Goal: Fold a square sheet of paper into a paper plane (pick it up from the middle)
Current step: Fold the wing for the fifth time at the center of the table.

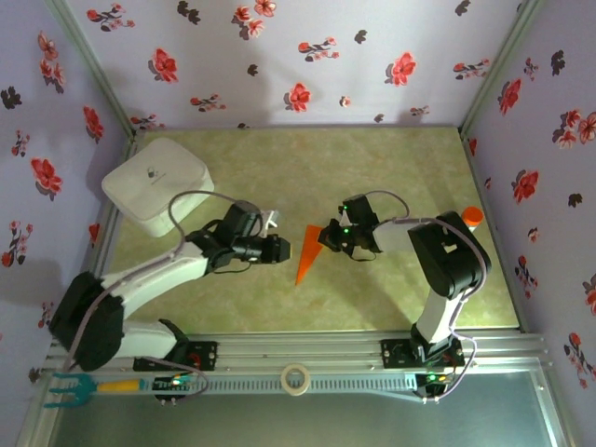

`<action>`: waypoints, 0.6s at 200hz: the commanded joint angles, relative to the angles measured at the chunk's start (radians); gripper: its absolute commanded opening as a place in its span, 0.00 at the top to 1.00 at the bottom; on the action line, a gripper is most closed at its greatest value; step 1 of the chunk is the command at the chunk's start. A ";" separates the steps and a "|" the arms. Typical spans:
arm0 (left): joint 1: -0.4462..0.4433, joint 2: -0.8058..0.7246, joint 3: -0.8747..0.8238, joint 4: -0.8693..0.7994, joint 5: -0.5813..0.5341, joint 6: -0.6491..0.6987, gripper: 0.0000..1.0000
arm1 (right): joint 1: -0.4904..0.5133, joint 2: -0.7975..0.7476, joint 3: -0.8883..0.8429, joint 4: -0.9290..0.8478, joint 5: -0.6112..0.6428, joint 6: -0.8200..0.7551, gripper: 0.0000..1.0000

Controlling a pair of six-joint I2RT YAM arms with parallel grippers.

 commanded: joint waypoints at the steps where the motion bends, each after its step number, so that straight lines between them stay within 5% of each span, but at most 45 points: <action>1: 0.039 -0.061 -0.038 -0.044 -0.071 0.003 0.74 | -0.010 0.030 -0.016 -0.090 0.075 -0.016 1.00; 73: 0.067 -0.075 0.028 -0.178 -0.175 0.036 0.73 | -0.010 0.021 -0.018 -0.090 0.075 -0.010 1.00; 120: 0.068 -0.036 0.033 -0.121 -0.122 0.014 0.72 | -0.010 0.019 -0.013 -0.090 0.070 -0.011 1.00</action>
